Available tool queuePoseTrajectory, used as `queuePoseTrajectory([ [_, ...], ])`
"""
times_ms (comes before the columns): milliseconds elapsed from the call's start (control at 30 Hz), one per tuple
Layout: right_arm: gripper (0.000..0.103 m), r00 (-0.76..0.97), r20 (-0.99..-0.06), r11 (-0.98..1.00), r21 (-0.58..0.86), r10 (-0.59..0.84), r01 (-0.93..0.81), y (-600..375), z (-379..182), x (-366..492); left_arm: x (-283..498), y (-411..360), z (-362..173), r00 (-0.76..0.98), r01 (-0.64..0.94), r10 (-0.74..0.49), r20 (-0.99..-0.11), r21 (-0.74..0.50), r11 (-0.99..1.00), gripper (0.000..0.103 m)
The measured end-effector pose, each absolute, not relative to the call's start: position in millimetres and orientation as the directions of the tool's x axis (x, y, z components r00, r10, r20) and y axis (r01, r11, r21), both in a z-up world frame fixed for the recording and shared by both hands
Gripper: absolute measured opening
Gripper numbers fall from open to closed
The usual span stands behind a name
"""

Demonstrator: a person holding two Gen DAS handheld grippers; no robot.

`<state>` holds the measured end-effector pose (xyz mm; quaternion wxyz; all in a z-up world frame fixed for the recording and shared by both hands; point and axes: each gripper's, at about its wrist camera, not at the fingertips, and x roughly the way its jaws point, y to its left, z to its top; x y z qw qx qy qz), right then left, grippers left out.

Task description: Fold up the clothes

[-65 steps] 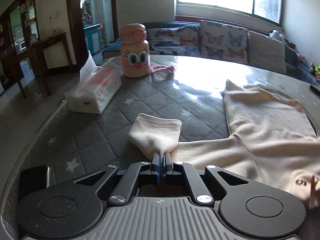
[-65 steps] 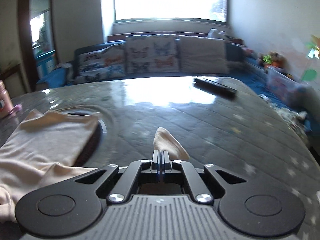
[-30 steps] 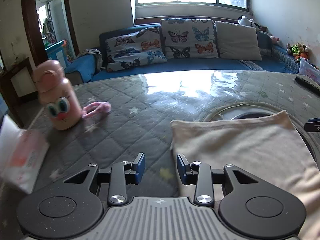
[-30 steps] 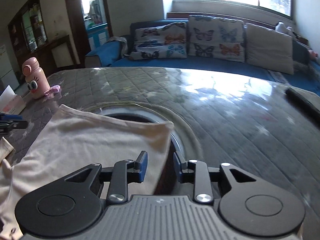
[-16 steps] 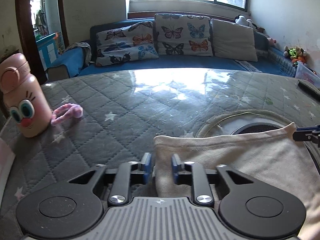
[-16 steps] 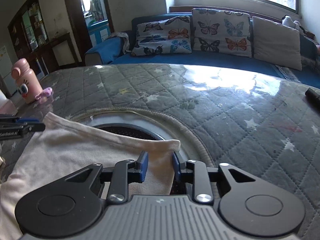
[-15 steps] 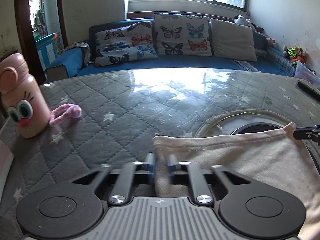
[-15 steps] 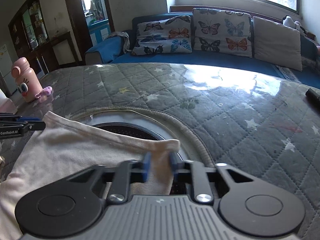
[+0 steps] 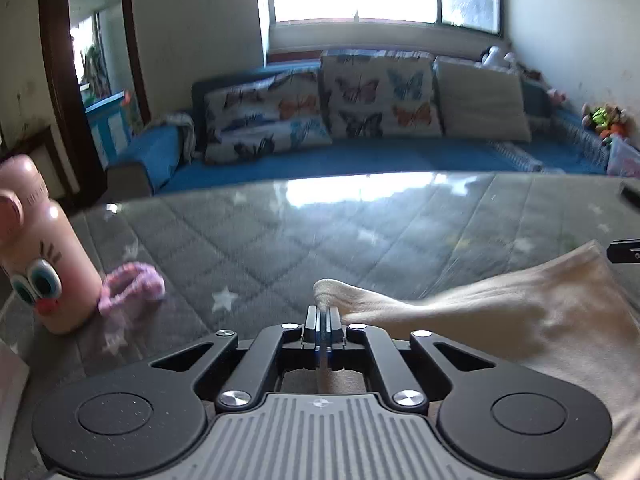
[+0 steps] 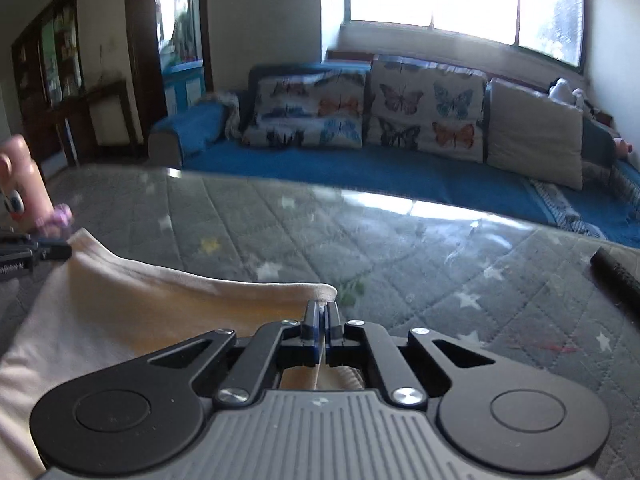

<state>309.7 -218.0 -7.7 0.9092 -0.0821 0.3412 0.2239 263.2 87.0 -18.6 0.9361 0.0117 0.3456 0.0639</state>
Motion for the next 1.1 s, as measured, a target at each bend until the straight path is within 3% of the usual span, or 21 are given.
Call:
queuePoseTrajectory([
  [267, 0.01, 0.639, -0.682, 0.86, -0.028, 0.356, -0.51, -217.5, -3.2, 288.9, 237.3, 79.7, -8.2, 0.756, -0.075, 0.103, -0.647, 0.07, 0.995, 0.011],
  [433, 0.024, 0.598, -0.687, 0.809, -0.025, 0.413, -0.588, -216.8, 13.4, 241.7, 195.1, 61.8, 7.6, 0.766, 0.001, 0.032, -0.642, 0.05, 0.999, 0.024],
  [667, 0.033, 0.516, -0.702, 0.715, -0.014, 0.491, -0.699, -215.6, 29.4, 169.5, 120.0, 23.1, 17.4, 0.762, 0.131, -0.059, -0.645, 0.063, 0.989, 0.04],
  [933, 0.042, 0.396, -0.722, 0.587, 0.017, 0.567, -0.809, -213.0, 30.0, 82.4, 46.2, -12.9, 17.9, 0.745, 0.288, -0.2, -0.637, 0.036, 0.957, 0.045],
  [1100, 0.043, 0.36, -0.733, 0.545, 0.017, 0.577, -0.839, -206.6, 21.9, 51.7, 28.2, -28.9, 4.8, 0.73, 0.352, -0.226, -0.645, 0.072, 0.933, 0.045],
])
